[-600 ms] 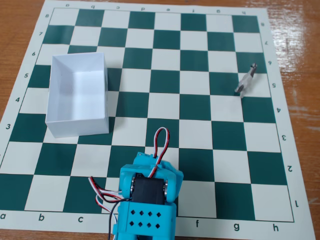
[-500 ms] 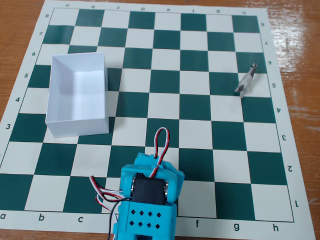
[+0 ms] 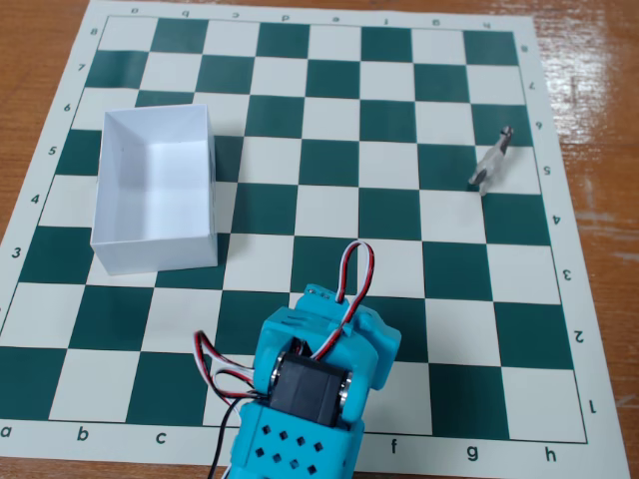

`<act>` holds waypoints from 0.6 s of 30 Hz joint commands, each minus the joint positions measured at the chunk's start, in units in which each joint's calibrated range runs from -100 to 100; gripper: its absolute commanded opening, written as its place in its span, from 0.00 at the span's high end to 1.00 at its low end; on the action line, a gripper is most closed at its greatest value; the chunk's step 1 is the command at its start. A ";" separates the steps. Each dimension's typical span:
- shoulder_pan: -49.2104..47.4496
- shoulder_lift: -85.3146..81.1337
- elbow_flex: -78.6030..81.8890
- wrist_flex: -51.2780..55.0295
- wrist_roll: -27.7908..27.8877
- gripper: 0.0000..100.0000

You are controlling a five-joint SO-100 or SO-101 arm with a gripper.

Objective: Grab the toy horse and put it in the box.

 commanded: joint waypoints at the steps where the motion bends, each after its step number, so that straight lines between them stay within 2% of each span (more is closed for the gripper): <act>1: 0.88 1.24 -3.32 -4.22 0.33 1.00; 14: 7.16 36.19 -12.51 -42.51 0.57 1.00; 18: 8.66 45.31 -17.97 -46.49 0.57 1.00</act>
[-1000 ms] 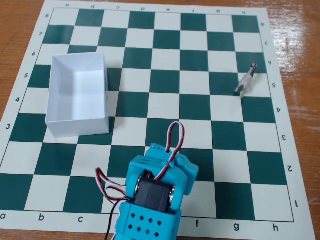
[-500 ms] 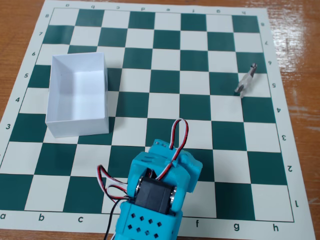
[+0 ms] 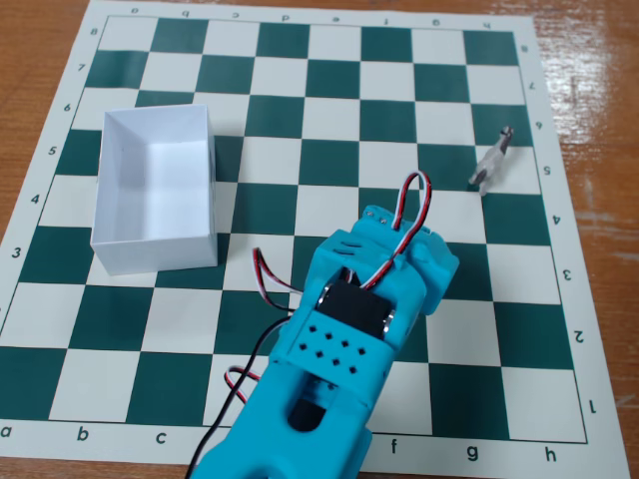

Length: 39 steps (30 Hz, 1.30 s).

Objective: Grab the toy horse and put it in the box.

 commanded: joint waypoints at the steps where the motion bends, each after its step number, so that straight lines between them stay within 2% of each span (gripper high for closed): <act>1: 1.62 7.78 -8.10 -2.55 0.21 1.00; 5: 2.91 17.25 -17.93 1.27 -0.08 1.00; 19: 4.48 46.98 -59.17 25.44 -0.67 1.00; 32: 2.12 64.33 -80.11 24.86 -1.30 0.99; 36: 2.12 68.49 -82.93 23.37 -1.01 0.96; 39: 2.48 70.97 -83.84 21.04 -1.01 0.89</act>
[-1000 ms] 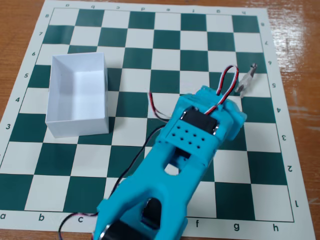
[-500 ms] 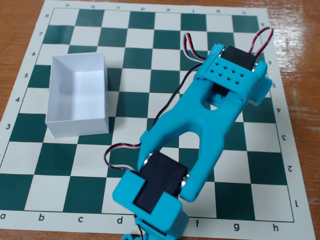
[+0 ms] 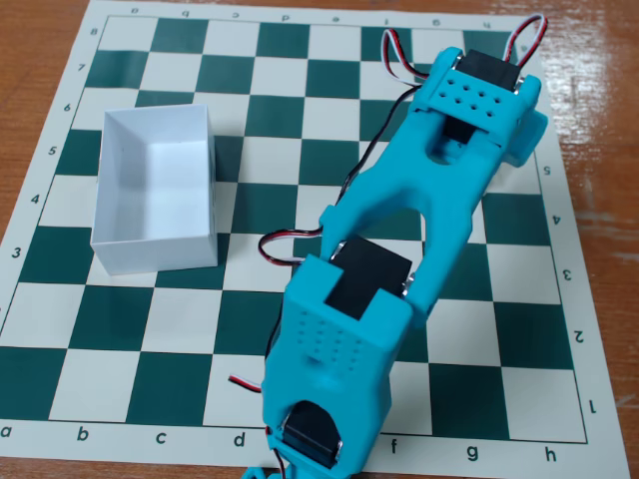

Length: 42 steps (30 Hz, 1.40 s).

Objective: Grab the toy horse and put it in the box.

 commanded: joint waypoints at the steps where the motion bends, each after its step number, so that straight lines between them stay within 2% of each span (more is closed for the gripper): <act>1: 0.01 1.64 -3.51 -3.26 0.34 0.85; 7: 0.94 6.51 -4.24 -11.48 0.58 0.79; 18: 2.58 13.23 -8.43 -12.23 0.58 0.79; 42: 2.44 23.14 -8.52 -22.94 0.82 0.80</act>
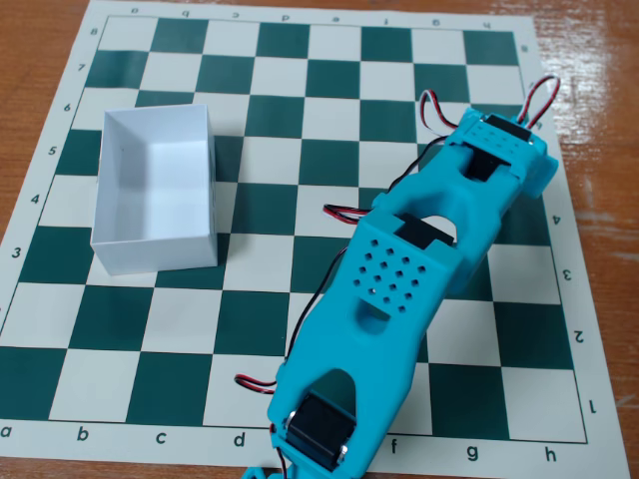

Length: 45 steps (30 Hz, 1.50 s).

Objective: Grab the toy horse and put it in the box.

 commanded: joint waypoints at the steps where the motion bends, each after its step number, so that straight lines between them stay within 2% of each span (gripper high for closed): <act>1: -0.99 0.00 -2.63 -1.04 0.30 0.80; 3: -1.35 0.27 -2.63 -1.46 0.30 0.82; 7: -2.06 0.09 -2.54 -1.62 0.11 1.00; 16: -4.14 -5.66 1.47 -1.62 0.25 1.00; 28: -15.49 -29.20 16.95 2.20 -0.09 1.00; 33: -21.14 -37.08 20.50 8.18 -0.14 1.00; 45: -35.06 -46.37 17.58 28.28 -1.60 1.00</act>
